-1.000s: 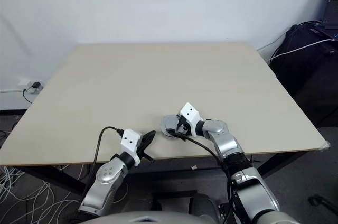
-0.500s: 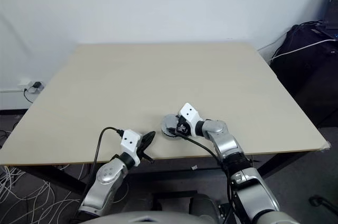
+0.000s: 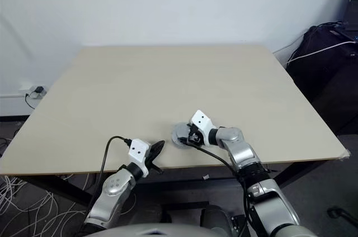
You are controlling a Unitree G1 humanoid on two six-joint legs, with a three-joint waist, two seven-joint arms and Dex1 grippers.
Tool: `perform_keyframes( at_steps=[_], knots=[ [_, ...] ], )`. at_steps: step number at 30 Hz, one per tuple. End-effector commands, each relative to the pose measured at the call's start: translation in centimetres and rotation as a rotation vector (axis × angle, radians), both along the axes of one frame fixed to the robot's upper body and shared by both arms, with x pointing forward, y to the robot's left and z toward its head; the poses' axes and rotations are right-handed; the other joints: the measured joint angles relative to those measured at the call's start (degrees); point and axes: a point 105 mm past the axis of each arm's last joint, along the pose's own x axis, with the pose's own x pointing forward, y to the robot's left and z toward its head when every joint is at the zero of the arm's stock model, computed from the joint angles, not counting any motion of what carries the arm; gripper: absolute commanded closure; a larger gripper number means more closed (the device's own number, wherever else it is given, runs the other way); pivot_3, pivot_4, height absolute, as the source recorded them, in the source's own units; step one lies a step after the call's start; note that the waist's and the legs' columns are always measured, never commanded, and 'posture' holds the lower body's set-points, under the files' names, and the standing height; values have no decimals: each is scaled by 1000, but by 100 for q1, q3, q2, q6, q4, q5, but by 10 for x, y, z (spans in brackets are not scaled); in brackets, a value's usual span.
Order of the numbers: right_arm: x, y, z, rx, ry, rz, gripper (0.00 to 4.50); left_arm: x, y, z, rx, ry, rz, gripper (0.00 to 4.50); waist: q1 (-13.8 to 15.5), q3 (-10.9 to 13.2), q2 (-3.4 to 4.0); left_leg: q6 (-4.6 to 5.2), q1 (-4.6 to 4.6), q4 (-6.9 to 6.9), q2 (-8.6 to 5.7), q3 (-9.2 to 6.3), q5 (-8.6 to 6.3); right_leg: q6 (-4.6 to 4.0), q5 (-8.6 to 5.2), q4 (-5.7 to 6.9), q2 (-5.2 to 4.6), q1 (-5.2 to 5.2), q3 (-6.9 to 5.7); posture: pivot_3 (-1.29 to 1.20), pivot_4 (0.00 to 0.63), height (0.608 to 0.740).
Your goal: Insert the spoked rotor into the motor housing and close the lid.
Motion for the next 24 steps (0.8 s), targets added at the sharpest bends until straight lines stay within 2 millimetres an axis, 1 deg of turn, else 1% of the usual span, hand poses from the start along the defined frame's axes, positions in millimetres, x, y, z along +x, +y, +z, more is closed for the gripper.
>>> perform_keyframes(
  at_steps=[1,4,10,18,24],
  knots=[
    [3,1,5,-11,-29,-8,1249,4,1,8,-6,-47,-2,4500,-3,-1,1,0,0,0,0,0,0,0,0,0,0,0,0,0,0,740],
    [5,1,5,-17,-32,-24,1249,4,1,7,-8,-47,1,4500,-6,-3,4,0,1,0,0,0,0,0,0,0,0,0,0,0,0,740],
    [8,-2,-3,-72,-31,-59,1249,4,1,7,-9,-51,6,4500,-8,-13,14,0,4,0,0,0,0,0,0,4,-1,2,-1,0,0,740],
    [2,-5,-10,-126,-10,-27,1249,4,-1,11,-13,-56,3,4500,-4,-33,36,0,8,1,0,0,0,-1,3,8,-1,6,-5,0,0,740],
    [-2,-9,-14,-159,29,-14,1249,5,-3,15,-16,-59,-3,4500,19,-36,37,1,6,2,-1,0,1,0,2,1,2,7,-9,0,0,740]
  ],
)
